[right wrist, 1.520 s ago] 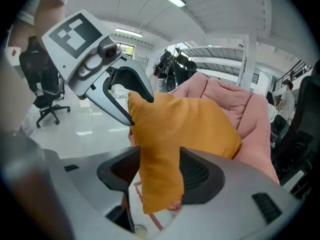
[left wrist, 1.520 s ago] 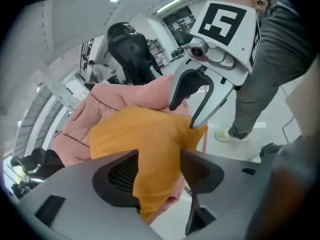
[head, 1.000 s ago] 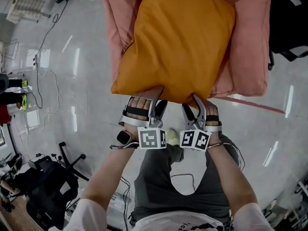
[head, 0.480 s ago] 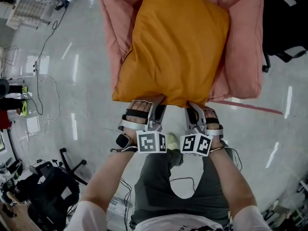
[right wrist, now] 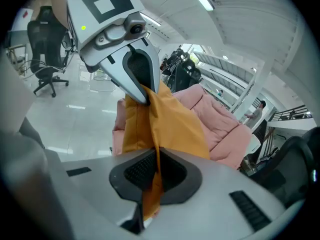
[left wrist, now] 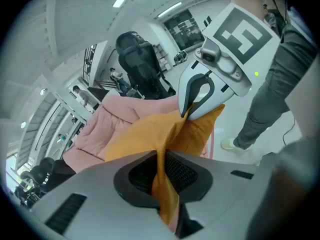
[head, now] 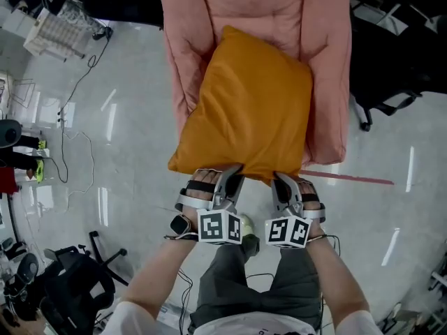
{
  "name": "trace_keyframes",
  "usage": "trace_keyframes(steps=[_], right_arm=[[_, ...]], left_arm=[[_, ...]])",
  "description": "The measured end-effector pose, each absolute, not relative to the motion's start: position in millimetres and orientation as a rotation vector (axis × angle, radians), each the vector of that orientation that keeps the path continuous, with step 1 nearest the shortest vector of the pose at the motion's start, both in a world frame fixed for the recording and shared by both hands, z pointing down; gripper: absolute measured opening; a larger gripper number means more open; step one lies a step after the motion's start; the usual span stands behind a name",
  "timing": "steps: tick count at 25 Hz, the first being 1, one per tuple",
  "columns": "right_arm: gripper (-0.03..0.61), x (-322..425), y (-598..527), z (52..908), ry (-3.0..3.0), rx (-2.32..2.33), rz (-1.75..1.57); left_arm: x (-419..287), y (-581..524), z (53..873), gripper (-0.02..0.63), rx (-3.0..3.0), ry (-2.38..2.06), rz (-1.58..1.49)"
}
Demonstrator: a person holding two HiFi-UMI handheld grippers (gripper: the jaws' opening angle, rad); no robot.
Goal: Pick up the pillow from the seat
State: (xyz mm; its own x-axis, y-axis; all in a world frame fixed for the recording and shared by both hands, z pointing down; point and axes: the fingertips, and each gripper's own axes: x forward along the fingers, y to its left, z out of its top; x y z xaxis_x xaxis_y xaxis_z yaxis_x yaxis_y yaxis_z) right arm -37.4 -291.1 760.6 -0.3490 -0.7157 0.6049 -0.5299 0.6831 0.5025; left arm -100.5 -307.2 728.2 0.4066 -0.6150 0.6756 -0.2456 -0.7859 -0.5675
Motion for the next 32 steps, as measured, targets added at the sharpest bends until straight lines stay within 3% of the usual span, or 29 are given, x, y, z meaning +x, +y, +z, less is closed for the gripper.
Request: trace_keyframes(steps=[9,32], right_arm=[[0.021,-17,-310,616,-2.042,1.017,-0.29],[0.02,-9,-329,397,-2.073,0.74,-0.313]], left_arm=[[-85,-317,597,0.035,-2.33,0.778,-1.258],[-77,-332,381,0.023,-2.512,0.751,-1.276]])
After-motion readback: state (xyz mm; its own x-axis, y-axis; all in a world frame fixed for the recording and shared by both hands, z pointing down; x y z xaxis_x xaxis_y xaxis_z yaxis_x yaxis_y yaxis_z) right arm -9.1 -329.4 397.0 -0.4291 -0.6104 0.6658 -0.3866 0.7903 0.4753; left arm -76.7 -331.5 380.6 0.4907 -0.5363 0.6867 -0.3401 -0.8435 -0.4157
